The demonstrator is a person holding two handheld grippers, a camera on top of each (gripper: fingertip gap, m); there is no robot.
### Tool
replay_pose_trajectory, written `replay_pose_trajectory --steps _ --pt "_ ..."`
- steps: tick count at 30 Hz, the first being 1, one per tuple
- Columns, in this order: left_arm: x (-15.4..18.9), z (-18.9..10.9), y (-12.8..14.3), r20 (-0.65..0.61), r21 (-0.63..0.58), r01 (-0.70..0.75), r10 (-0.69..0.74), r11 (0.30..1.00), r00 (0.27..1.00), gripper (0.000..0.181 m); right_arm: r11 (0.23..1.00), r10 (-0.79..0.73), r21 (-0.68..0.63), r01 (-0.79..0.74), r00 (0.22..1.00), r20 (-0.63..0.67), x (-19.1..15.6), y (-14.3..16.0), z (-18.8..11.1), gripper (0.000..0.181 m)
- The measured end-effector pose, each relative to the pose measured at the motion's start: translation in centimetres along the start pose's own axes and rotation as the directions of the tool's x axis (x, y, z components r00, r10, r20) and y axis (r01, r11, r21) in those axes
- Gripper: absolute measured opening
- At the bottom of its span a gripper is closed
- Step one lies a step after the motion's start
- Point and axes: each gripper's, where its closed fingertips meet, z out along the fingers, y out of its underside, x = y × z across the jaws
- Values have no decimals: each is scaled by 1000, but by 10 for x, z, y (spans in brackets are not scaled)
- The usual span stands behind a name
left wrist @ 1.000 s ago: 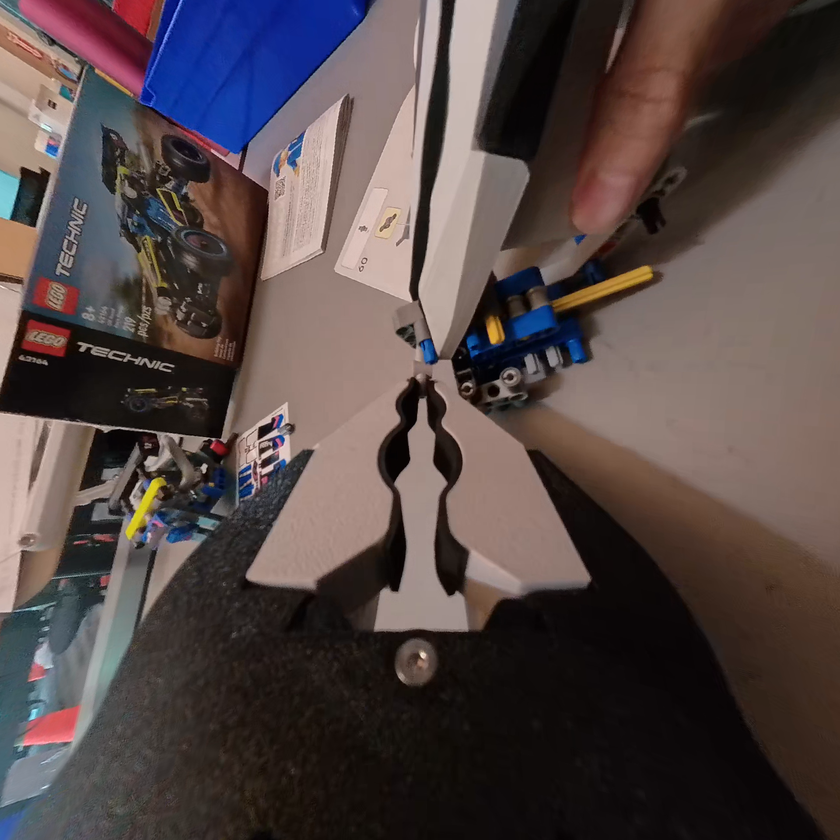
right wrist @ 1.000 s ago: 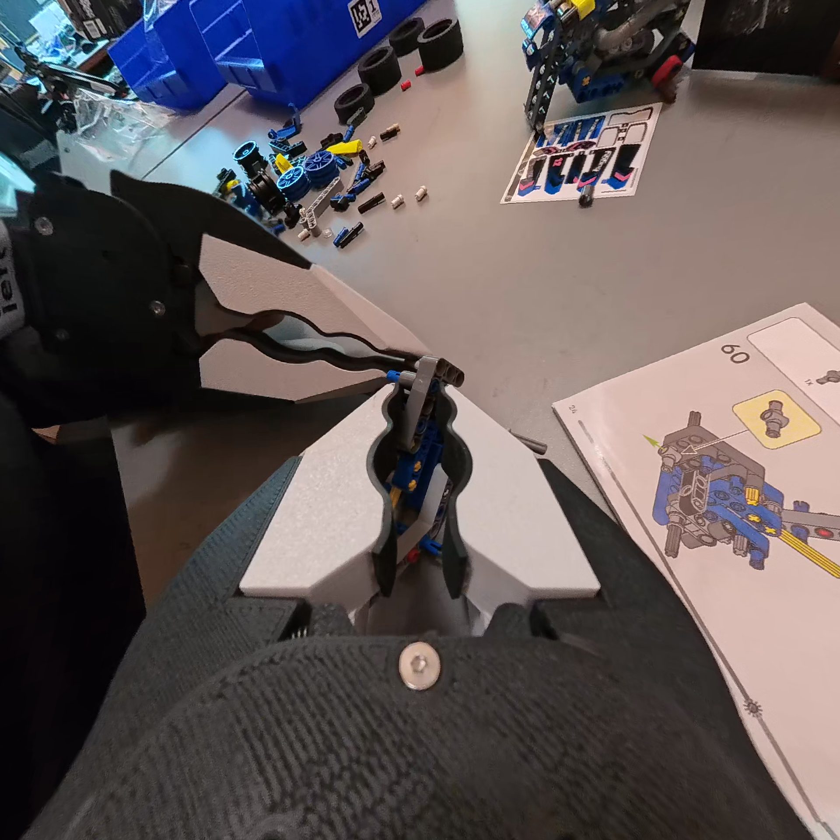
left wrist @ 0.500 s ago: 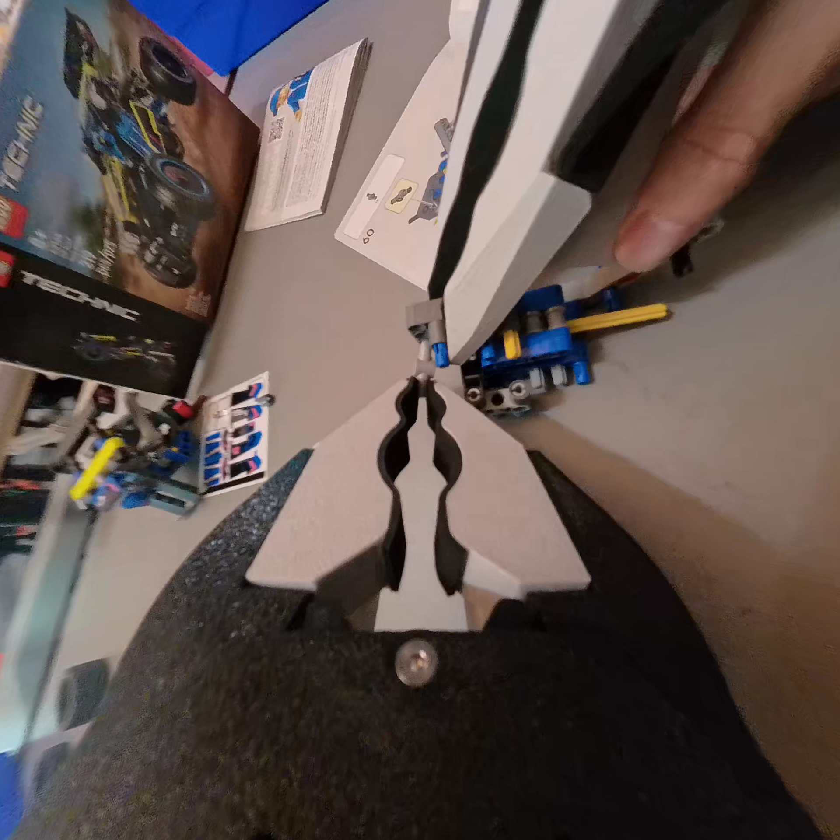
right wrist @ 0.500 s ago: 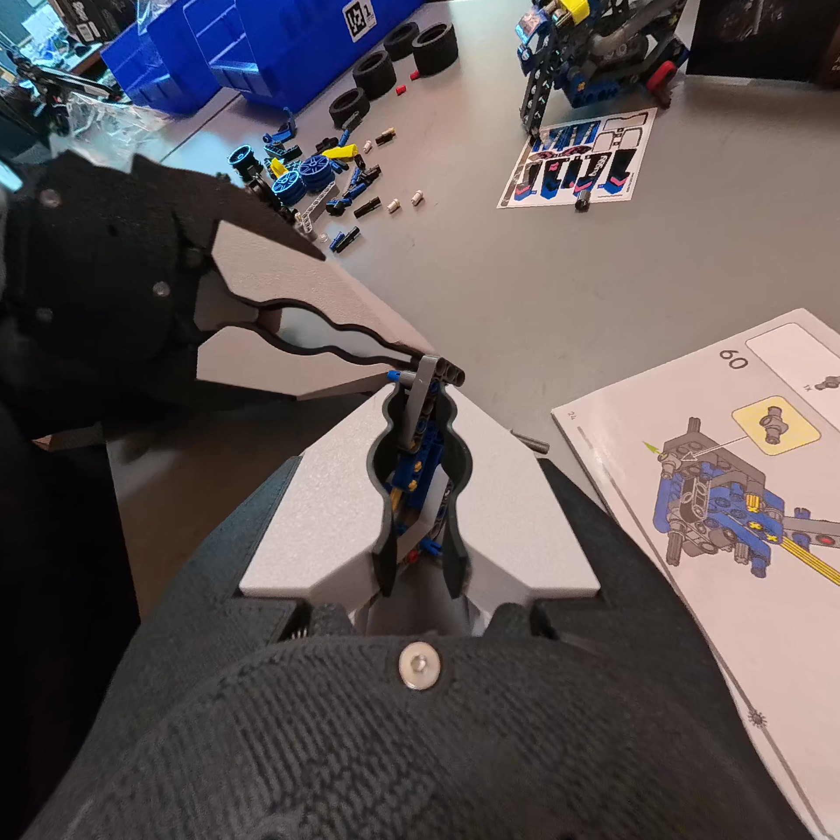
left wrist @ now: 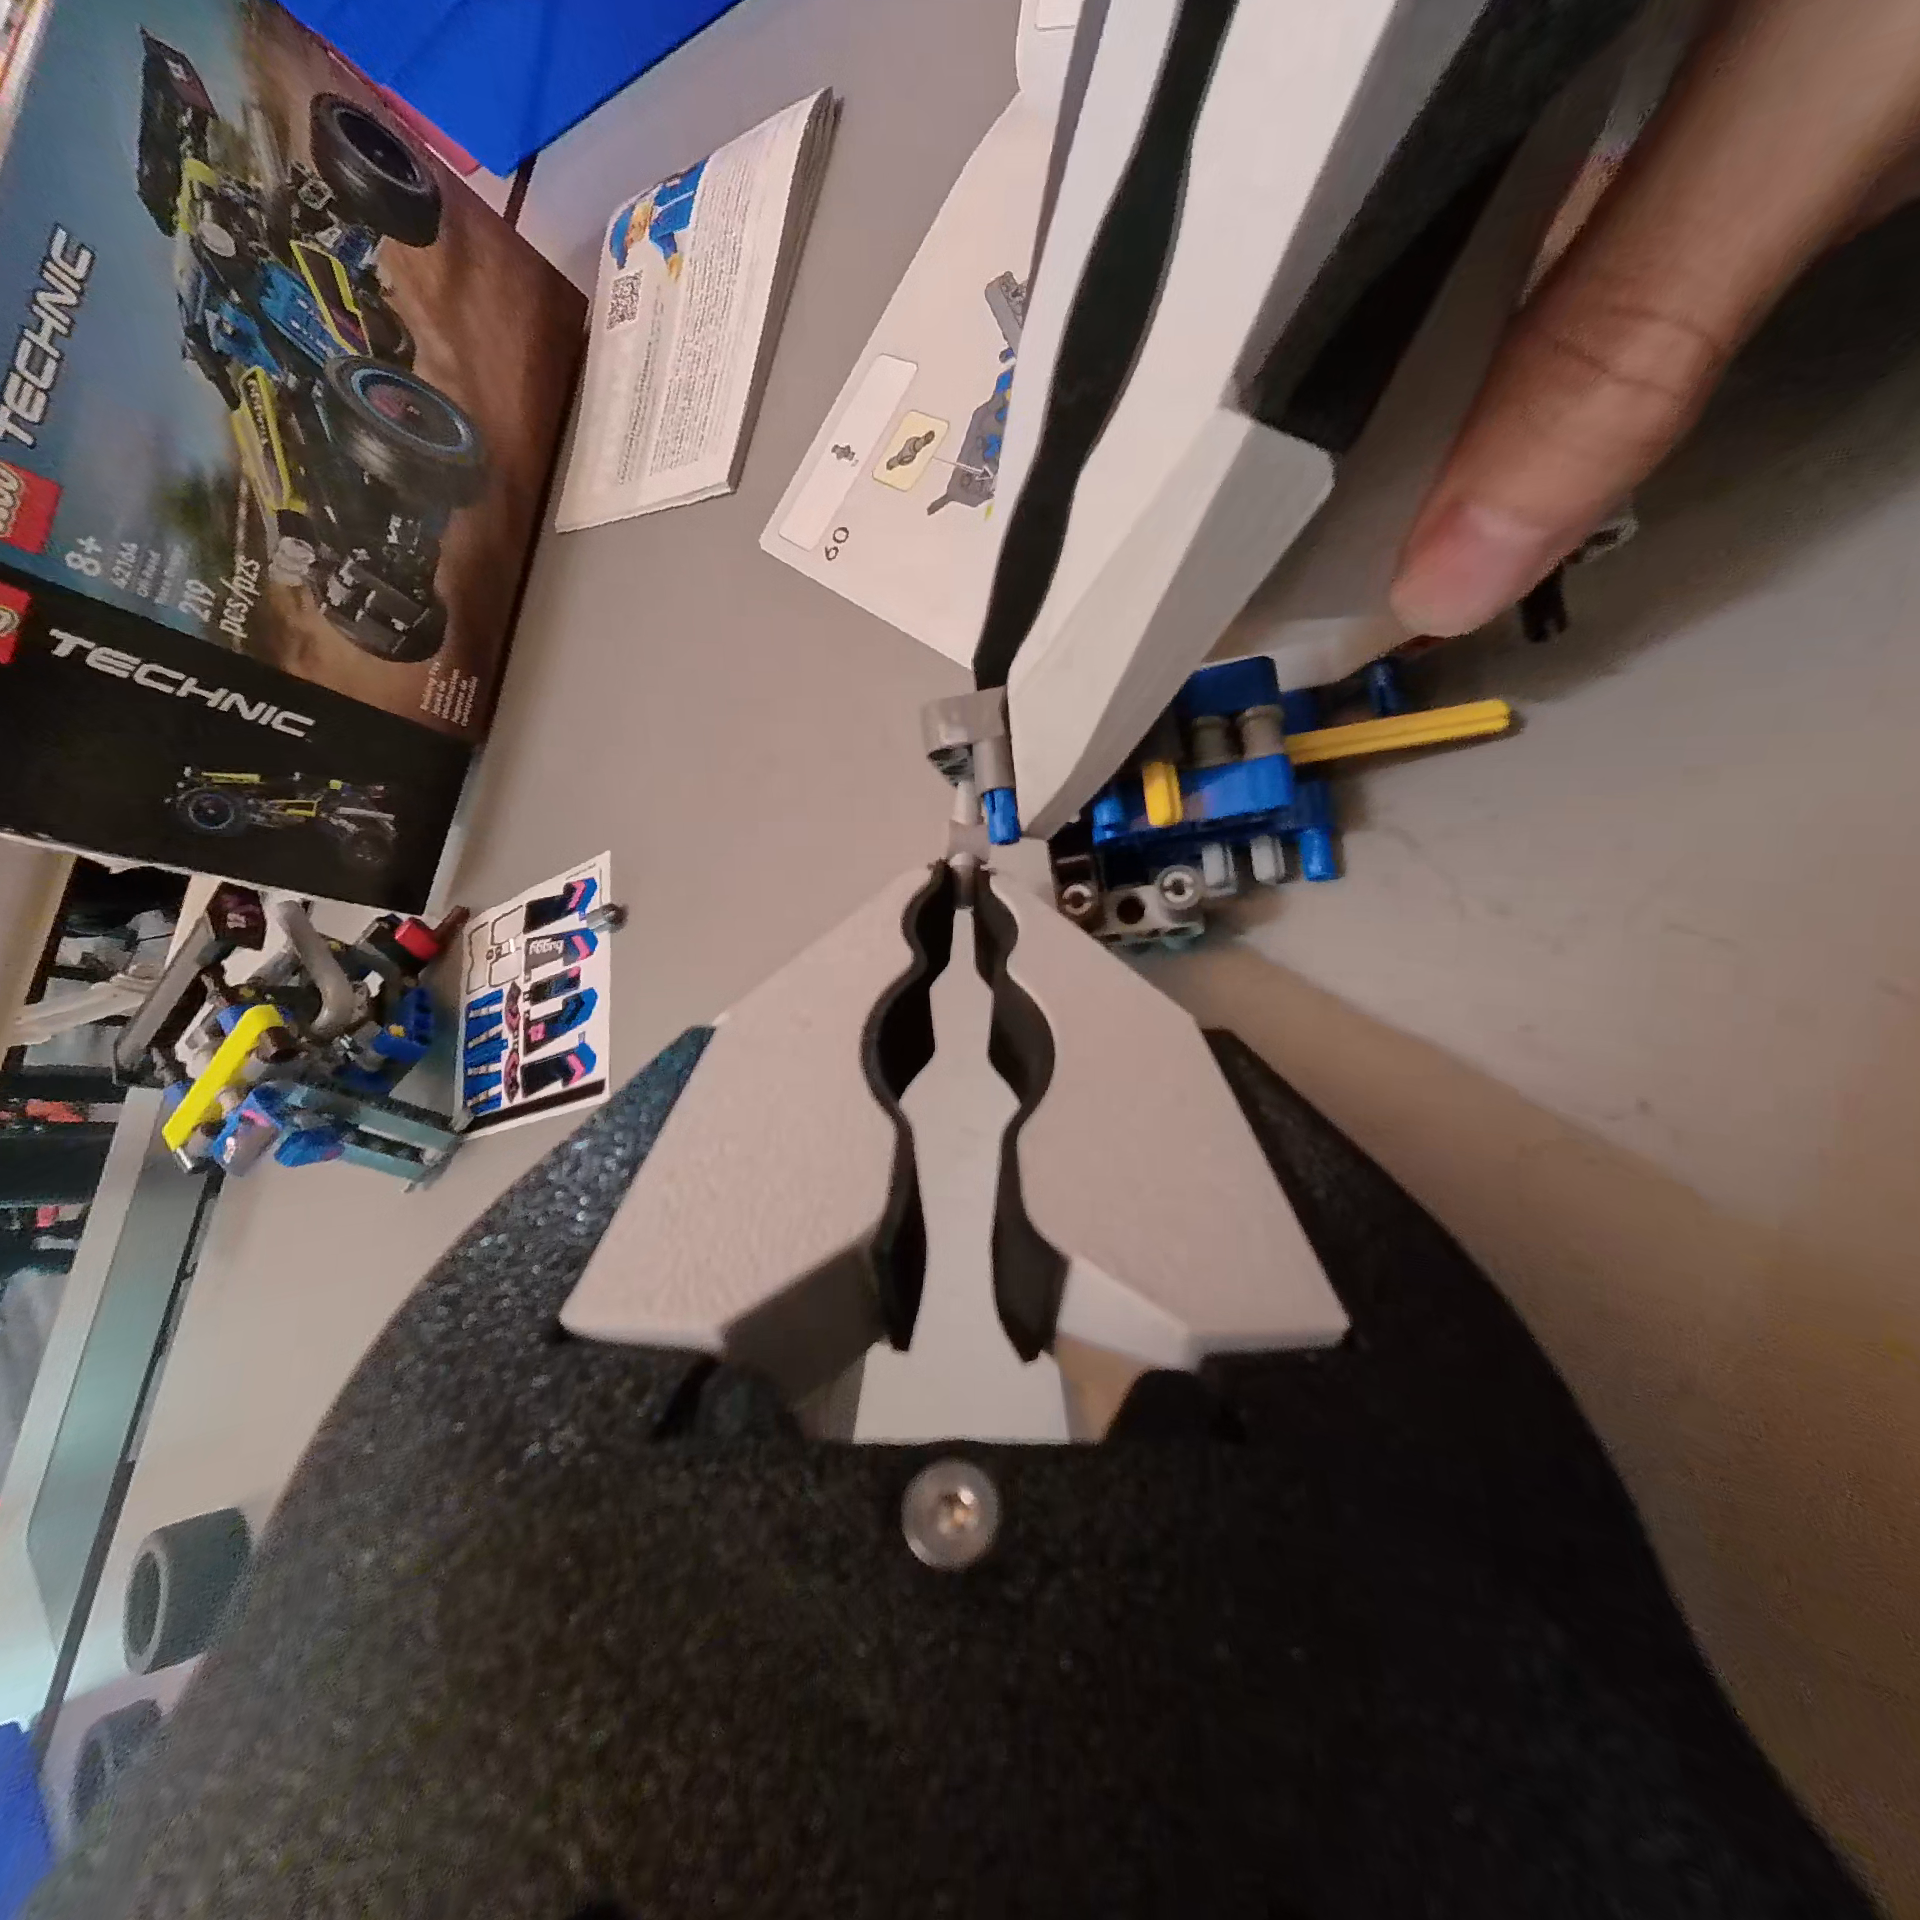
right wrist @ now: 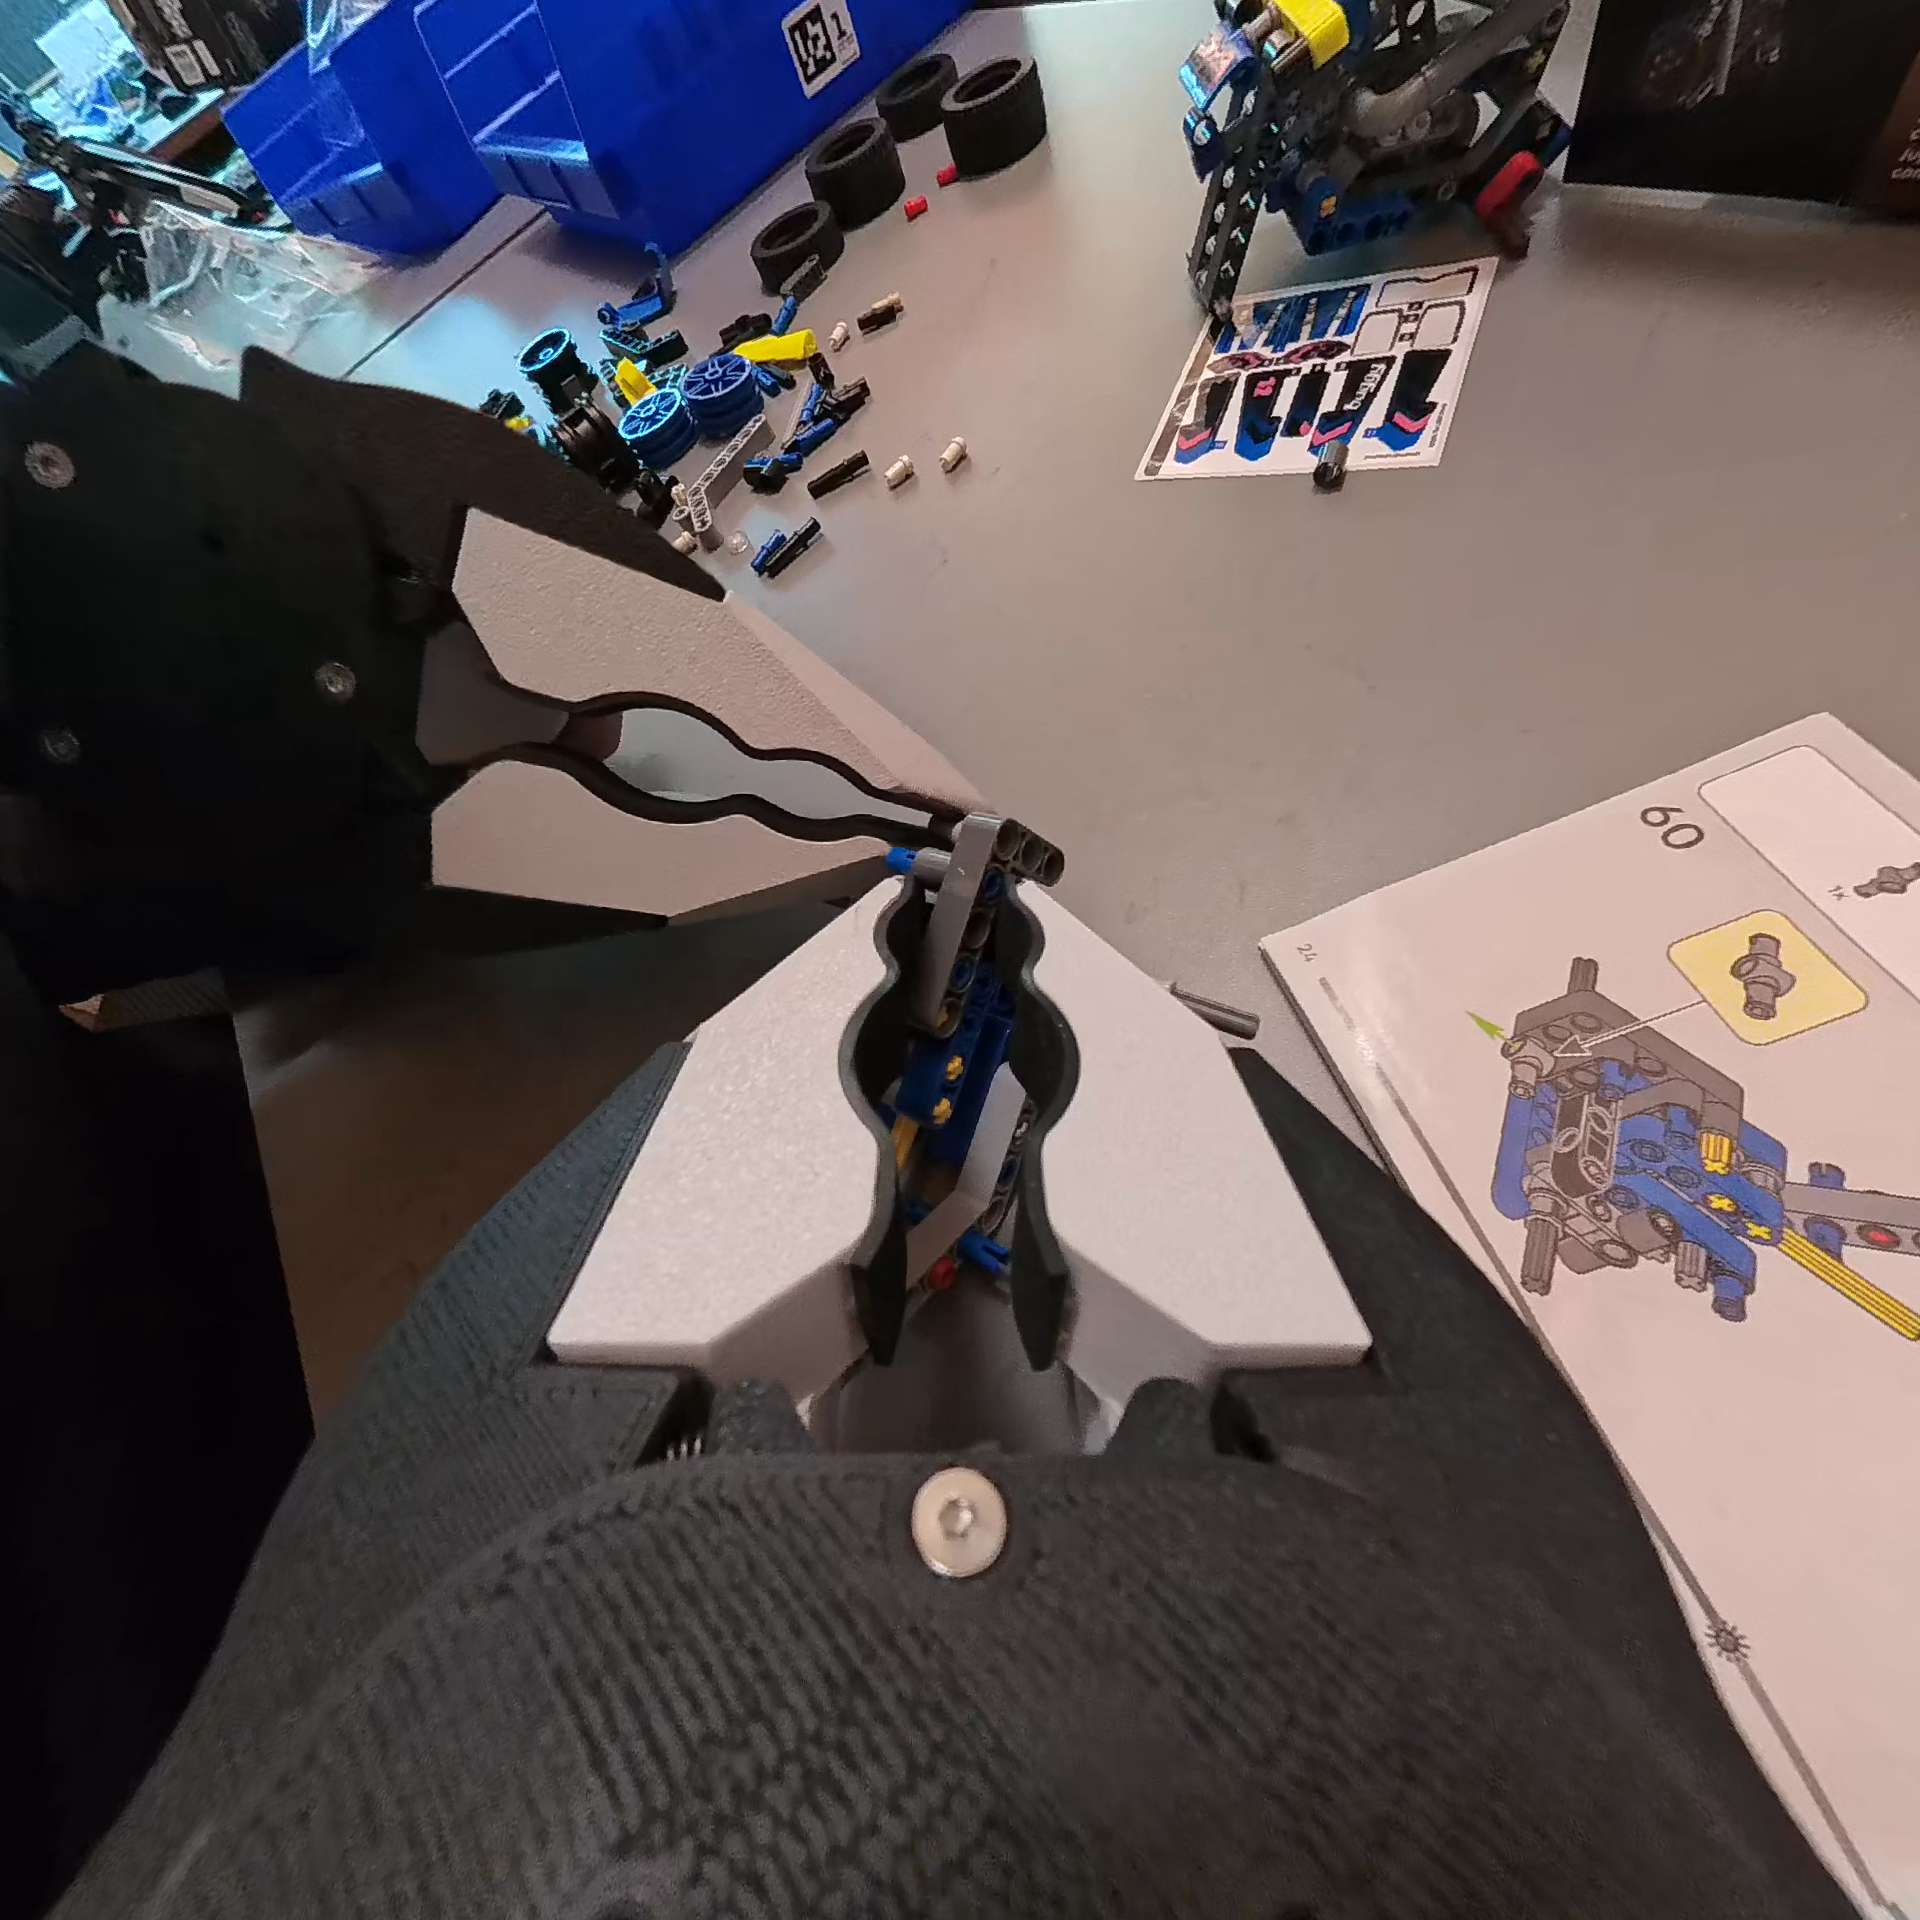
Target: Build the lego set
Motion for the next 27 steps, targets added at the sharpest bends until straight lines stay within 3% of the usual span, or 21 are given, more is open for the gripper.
replay_pose_trajectory --steps 7,12,17,24,27 --pt "0 0 0 -5 9 4 -4 1000 1000 0 1000 11 -2 -11 1000 12 1 0 0 13" --pt "2 0 -1 -66 36 95 -93 995 994 0 1000 19 -3 -19 1000 17 1 0 0 14" --pt "-2 -1 -6 33 18 -41 40 999 999 0 999 34 -2 -34 999 22 2 0 0 14" --pt "1 3 -5 -134 121 184 -167 976 977 0 998 65 -3 -65 997 52 3 -1 0 13" --pt "1 3 -7 -120 164 121 -102 979 987 0 996 86 -8 -85 993 78 2 -1 0 13"
